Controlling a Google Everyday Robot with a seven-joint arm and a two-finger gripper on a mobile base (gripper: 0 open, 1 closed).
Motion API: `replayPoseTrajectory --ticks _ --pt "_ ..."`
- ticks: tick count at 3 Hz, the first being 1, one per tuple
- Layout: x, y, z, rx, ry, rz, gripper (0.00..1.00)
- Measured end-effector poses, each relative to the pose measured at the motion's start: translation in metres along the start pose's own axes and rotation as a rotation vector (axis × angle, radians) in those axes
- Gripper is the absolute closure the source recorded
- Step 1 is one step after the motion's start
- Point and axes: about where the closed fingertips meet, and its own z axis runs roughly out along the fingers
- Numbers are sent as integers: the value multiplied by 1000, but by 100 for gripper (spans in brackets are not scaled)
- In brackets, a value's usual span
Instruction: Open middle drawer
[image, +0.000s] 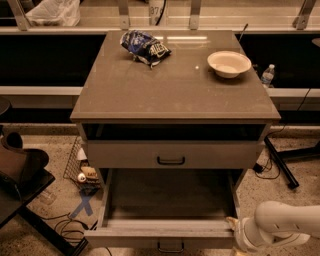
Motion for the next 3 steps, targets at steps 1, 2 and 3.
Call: replayPoseTrajectory --ticks 1,2,3 --pt "2 26 0 -56 24 -31 39" --pt "7 44 -10 -71 60 -49 64" --pt "14 60 -23 -63 92 -43 87"
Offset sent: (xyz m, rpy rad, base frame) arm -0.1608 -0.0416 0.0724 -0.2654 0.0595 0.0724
